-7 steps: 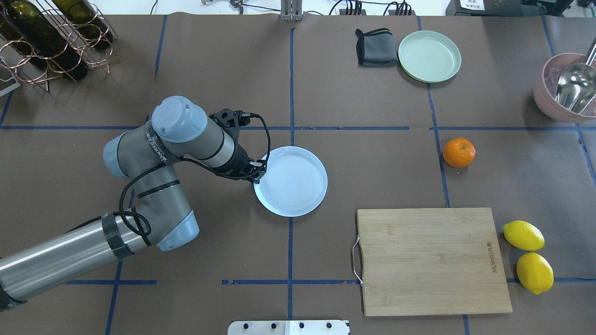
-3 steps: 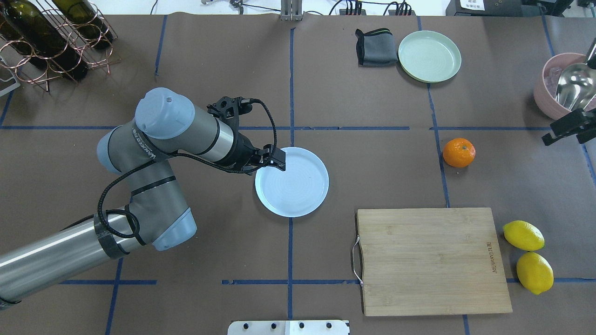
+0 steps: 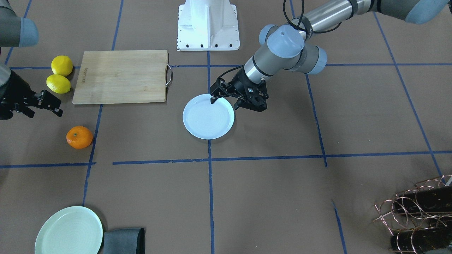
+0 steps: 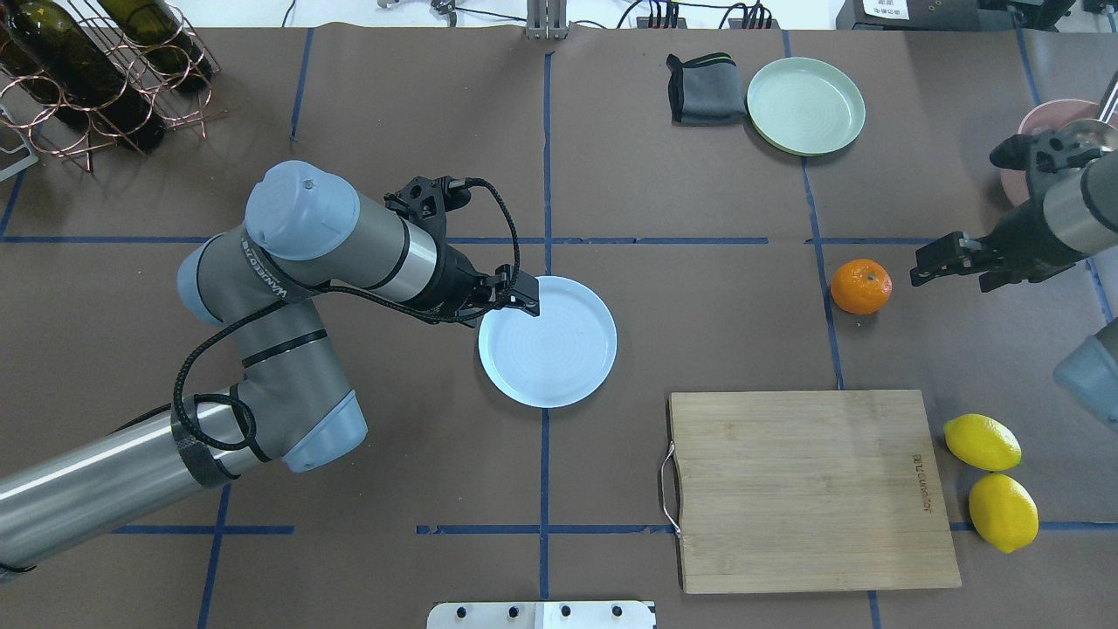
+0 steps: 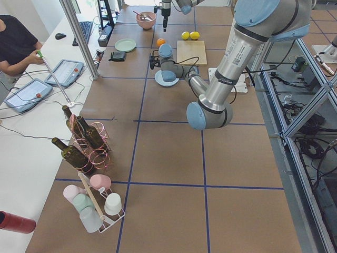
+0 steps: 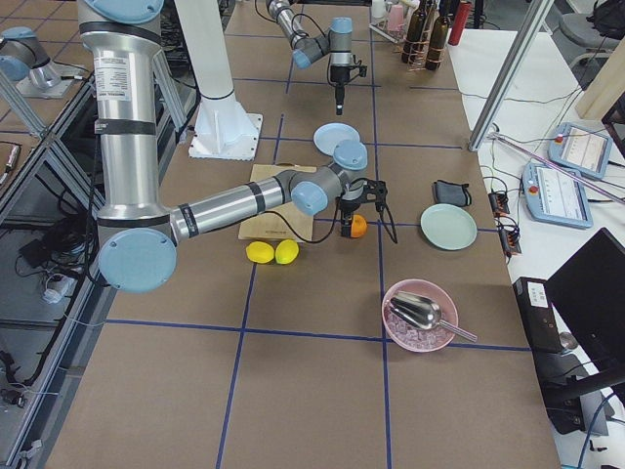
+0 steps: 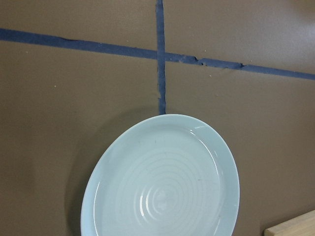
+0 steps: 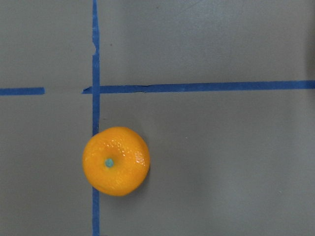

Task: Pick orange to plate
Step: 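Release the plate with the left gripper while the right gripper reaches toward the orange, then grasp the orange with the right gripper and lift it, then carry the orange with the right gripper over the plate while the left arm withdraws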

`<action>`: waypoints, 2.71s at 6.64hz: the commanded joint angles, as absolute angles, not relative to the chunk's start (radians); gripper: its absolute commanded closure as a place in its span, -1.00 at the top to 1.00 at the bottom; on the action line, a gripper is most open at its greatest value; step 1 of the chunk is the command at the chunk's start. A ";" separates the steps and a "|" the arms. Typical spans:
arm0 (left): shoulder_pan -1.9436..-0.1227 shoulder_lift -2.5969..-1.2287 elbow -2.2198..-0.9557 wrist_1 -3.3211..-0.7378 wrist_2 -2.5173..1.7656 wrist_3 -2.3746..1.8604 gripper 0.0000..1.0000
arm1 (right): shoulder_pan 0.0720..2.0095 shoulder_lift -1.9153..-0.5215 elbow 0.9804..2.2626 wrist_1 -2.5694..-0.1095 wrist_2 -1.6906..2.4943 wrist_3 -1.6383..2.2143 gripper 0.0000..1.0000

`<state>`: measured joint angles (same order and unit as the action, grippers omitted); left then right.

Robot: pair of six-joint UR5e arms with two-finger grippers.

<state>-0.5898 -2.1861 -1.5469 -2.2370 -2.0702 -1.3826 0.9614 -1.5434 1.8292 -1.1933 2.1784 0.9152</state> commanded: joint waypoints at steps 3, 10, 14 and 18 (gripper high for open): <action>-0.588 -2.166 -1.546 -2.237 -2.057 -1.381 0.90 | 0.854 -1.430 1.683 -1.085 2.036 0.997 1.00; -0.588 -2.164 -1.557 -2.237 -2.043 -1.384 1.00 | 0.818 -1.419 1.629 -1.078 1.993 0.992 0.53; -0.597 -2.161 -1.603 -2.235 -2.043 -1.385 1.00 | 0.819 -1.373 1.701 -1.100 2.003 1.003 -1.00; -0.696 -1.932 -1.833 -2.235 -2.052 -1.333 1.00 | 0.611 -1.067 1.694 -1.172 1.929 1.342 -1.00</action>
